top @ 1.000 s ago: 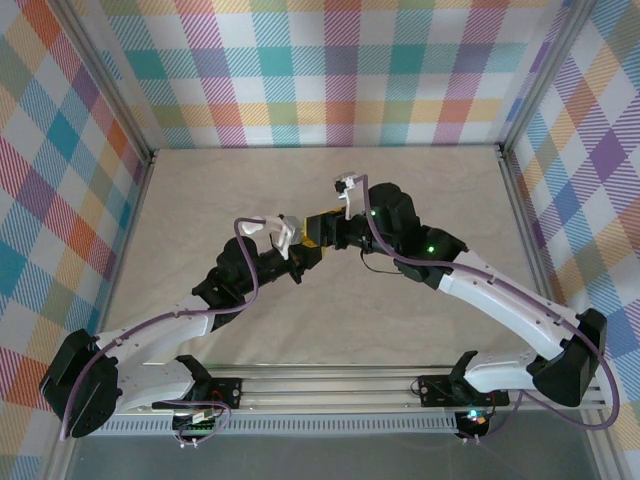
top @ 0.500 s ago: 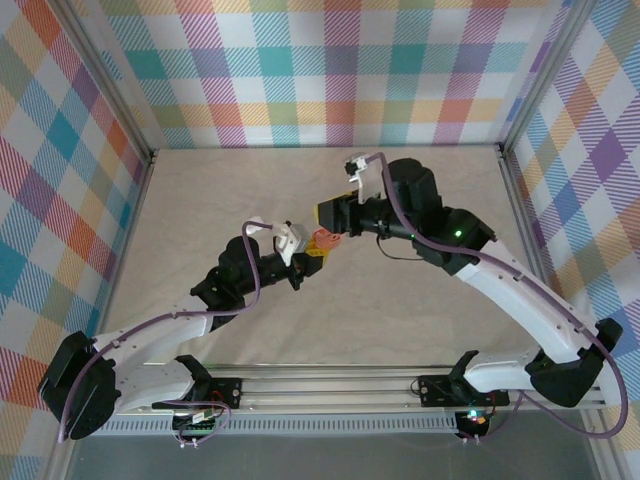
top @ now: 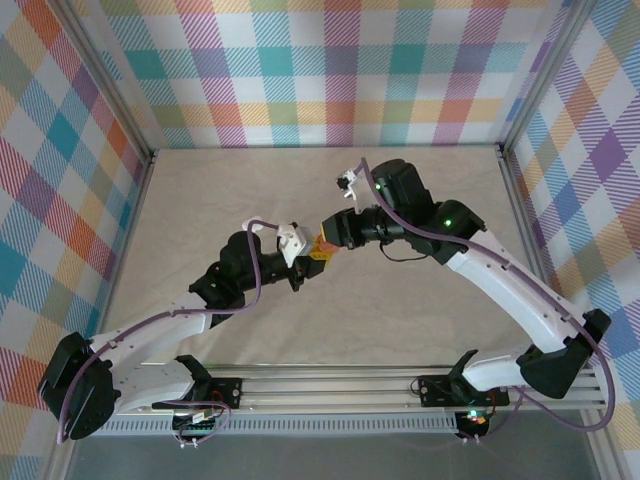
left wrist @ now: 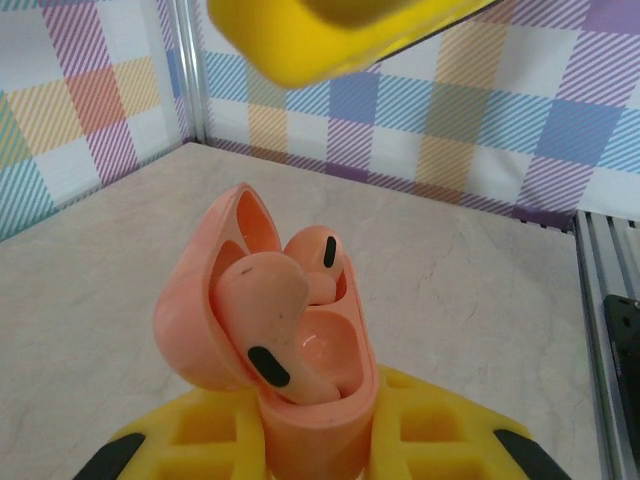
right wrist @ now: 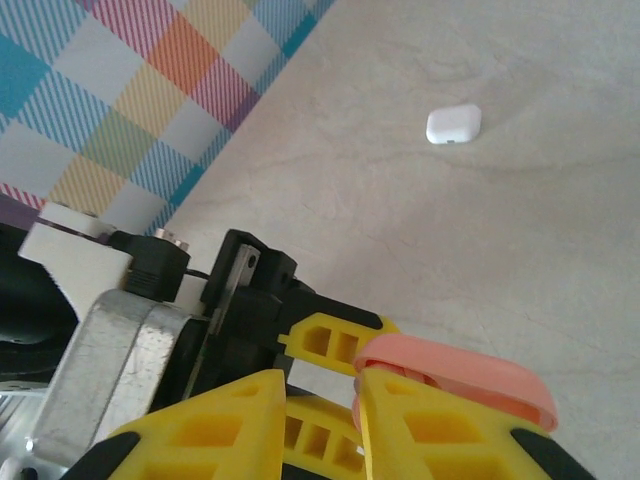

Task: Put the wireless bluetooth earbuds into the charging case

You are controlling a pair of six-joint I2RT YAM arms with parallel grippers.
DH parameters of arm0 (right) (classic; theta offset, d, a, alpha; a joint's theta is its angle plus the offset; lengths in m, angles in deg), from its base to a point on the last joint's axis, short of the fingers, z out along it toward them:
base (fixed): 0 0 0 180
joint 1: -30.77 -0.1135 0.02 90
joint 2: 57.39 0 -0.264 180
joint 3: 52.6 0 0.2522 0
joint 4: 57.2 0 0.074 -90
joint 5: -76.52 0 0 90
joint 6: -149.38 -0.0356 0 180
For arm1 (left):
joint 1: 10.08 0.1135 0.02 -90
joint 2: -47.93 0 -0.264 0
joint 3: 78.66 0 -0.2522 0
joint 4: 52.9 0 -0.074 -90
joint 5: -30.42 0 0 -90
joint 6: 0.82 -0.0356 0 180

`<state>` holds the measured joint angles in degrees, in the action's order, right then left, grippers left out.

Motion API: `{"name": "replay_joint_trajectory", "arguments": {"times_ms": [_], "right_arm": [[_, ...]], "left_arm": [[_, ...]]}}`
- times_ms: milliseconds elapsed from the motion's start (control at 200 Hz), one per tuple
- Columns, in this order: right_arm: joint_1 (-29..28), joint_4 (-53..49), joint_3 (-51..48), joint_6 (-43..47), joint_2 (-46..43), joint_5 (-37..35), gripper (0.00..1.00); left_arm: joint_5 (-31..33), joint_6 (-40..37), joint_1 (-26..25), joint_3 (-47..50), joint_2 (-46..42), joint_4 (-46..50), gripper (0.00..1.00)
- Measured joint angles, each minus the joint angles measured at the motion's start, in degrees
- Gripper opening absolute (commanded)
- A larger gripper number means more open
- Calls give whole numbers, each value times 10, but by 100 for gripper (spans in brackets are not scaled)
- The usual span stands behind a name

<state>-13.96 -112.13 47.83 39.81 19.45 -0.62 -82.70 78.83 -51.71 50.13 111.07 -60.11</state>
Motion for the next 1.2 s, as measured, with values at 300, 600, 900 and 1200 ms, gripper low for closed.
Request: {"name": "replay_joint_trajectory", "arguments": {"times_ms": [300,600,900,1200], "right_arm": [[0,-15,0,19,9,-15,24],[0,-19,0,27,29,-19,23],[0,-18,0,32,40,-18,20],[0,-18,0,31,40,-16,19]], "left_arm": [[-1,0,0,0,0,0,0],[-5,3,0,0,1,-1,0],[-3,5,0,0,2,1,0],[0,5,0,0,2,0,0]]}}
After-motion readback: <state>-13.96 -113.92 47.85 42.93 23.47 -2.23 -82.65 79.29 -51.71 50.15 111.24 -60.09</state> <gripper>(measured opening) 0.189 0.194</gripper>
